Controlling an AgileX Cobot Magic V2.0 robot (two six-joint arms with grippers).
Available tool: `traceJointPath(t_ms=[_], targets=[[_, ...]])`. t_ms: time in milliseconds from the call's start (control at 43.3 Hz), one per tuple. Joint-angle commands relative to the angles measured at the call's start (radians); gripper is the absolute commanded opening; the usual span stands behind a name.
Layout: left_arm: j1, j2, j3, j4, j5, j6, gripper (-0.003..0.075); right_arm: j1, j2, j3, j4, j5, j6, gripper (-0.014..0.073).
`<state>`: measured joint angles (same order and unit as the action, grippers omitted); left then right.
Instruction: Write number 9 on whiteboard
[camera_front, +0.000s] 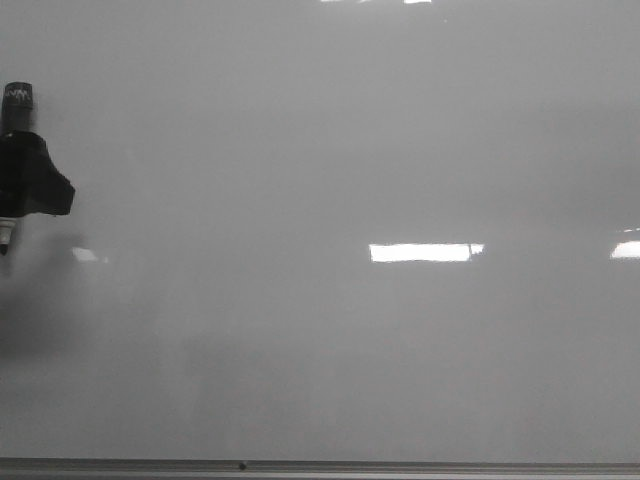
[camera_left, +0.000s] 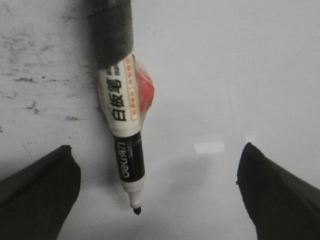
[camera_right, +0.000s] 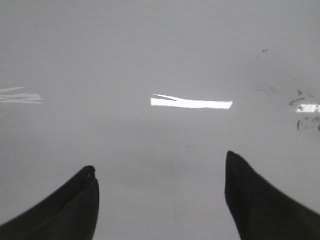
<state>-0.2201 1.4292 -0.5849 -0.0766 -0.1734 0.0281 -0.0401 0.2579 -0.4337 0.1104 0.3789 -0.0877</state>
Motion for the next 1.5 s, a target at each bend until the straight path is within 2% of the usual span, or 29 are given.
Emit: traceJointPath(t_ms=[0, 139, 323, 878, 947, 1017, 1109, 1248, 1363, 1479], targets=[[-0.006, 0.021, -0.031, -0.009, -0.136, -0.009, 0.0618, -0.006, 0.017, -0.036, -0.006, -0.071, -0.002, 0.0548], [-0.006, 0.047, -0.031, -0.009, -0.195, -0.008, 0.0593, -0.006, 0.017, -0.036, -0.006, -0.071, -0.002, 0.0548], [0.005, 0.078, -0.031, -0.009, -0.270, -0.008, 0.0454, -0.006, 0.017, -0.036, -0.006, -0.071, -0.002, 0.0548], [0.005, 0.106, -0.031, -0.009, -0.276, -0.008, 0.0026, -0.006, 0.017, -0.036, -0.006, -0.071, -0.002, 0.0548], [0.005, 0.106, -0.031, -0.009, -0.276, -0.008, -0.0017, -0.006, 0.017, -0.036, -0.006, -0.071, -0.002, 0.0548], [0.005, 0.098, -0.031, -0.009, -0.265, -0.008, -0.0019, -0.006, 0.017, -0.036, -0.006, -0.071, -0.002, 0.0548], [-0.002, 0.056, -0.051, -0.025, -0.153, -0.015, -0.0019, -0.006, 0.017, -0.036, -0.006, -0.071, -0.002, 0.0548], [-0.010, -0.039, -0.158, -0.055, 0.233, -0.015, -0.0019, -0.006, 0.019, -0.040, -0.004, -0.065, -0.002, 0.0548], [-0.014, -0.086, -0.284, -0.055, 0.574, -0.005, -0.0019, -0.006, 0.042, -0.075, 0.023, 0.003, -0.002, 0.0548], [-0.039, -0.095, -0.437, -0.077, 0.937, 0.125, -0.0019, -0.005, 0.101, -0.142, 0.059, 0.120, -0.012, 0.0548]])
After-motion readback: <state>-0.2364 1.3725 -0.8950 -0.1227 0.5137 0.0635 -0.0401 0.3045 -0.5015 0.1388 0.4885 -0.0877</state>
